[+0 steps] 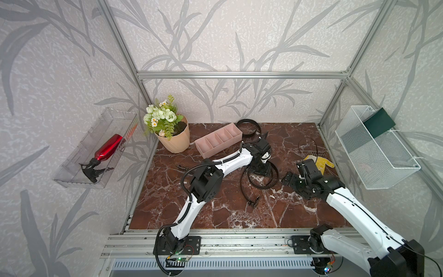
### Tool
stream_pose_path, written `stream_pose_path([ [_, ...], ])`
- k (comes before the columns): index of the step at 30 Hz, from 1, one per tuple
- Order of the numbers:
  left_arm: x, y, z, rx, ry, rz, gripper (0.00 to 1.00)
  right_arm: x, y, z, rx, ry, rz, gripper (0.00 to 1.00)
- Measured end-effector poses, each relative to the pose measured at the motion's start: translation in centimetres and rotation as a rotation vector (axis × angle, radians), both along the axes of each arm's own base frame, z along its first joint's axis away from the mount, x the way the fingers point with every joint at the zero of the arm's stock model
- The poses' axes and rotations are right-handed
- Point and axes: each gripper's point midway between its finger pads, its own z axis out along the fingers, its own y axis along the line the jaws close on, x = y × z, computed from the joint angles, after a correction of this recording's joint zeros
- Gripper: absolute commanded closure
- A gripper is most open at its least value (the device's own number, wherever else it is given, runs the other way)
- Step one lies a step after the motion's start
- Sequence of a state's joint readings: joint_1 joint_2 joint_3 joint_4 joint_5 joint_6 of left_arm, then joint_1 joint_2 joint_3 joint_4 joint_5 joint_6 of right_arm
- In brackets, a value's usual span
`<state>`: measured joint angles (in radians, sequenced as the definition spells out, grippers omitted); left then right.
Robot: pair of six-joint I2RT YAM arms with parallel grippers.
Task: Place the belts into the storage roll
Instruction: Roll the belt at the center of the board.
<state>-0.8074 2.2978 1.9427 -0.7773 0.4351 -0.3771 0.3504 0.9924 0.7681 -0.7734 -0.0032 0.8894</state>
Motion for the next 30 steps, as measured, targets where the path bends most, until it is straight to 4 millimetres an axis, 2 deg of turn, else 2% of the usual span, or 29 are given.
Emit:
stream_pose_path([
  [7, -1.4, -1.2, -0.7, 0.000, 0.017, -0.035, 0.50, -1.2, -0.3, -1.4, 0.009, 0.043, -0.004, 0.08],
  [13, -1.6, -2.7, -2.6, 0.018, 0.026, -0.057, 0.52, -1.6, -0.3, -0.8, 0.025, 0.019, 0.000, 0.13],
  [15, -1.4, -3.2, -3.0, 0.034, 0.020, -0.059, 0.57, -1.7, -0.3, -0.7, 0.033, 0.009, 0.001, 0.15],
  [19, 0.0, -3.4, -3.4, 0.085, -0.023, -0.054, 0.77, -2.5, 0.0, -1.3, 0.059, 0.027, 0.004, 0.17],
  [24, 0.3, -2.5, -3.8, 0.142, -0.045, -0.062, 0.89, -3.5, 0.8, -2.2, 0.074, 0.062, 0.026, 0.17],
  [26, 0.3, -2.2, -3.9, 0.157, -0.049, -0.070, 1.00, -3.7, 1.3, -2.3, 0.080, 0.069, 0.038, 0.17],
  [30, 0.4, -1.9, -3.9, 0.175, -0.066, -0.088, 1.00, -4.0, 2.5, -2.5, 0.091, 0.079, 0.065, 0.15],
])
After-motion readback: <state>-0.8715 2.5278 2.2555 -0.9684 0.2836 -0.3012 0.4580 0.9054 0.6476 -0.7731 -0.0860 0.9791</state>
